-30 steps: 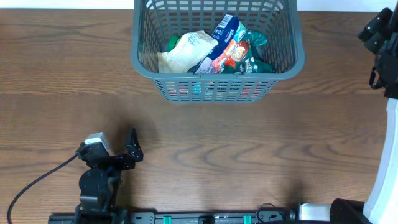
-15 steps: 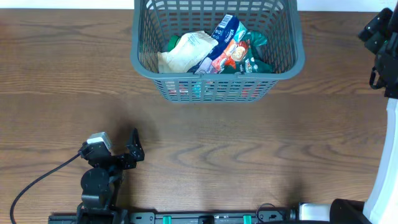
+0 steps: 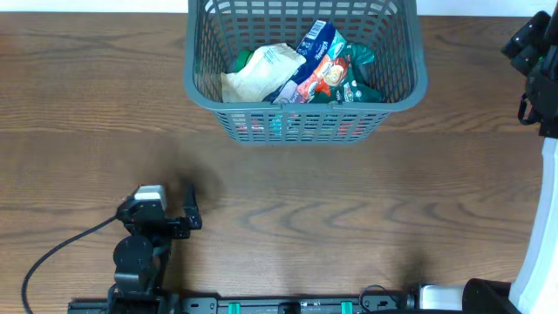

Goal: Pack container

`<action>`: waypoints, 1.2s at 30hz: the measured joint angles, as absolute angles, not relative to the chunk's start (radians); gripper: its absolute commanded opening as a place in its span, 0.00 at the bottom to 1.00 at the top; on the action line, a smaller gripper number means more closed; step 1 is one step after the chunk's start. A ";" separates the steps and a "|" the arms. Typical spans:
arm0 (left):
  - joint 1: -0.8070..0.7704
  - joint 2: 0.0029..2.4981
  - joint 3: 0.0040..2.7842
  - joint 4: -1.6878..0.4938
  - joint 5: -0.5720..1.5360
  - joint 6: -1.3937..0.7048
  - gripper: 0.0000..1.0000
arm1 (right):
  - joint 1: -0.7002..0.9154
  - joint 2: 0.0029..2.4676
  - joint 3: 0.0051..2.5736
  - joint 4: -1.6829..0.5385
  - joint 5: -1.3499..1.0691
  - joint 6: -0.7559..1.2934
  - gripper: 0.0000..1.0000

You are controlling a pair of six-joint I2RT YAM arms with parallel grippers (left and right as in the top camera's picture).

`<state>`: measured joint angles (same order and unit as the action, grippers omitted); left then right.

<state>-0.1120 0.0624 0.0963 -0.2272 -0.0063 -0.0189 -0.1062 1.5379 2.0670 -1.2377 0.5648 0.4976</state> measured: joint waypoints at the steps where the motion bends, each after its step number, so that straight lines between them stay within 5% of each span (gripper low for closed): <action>1: -0.112 0.062 0.096 -0.227 -0.006 0.017 0.99 | -0.106 1.538 2.067 -1.238 0.565 0.498 0.99; 36: -0.112 0.062 0.096 -0.227 -0.006 0.155 0.99 | -0.106 1.538 2.067 -1.238 0.565 0.498 0.99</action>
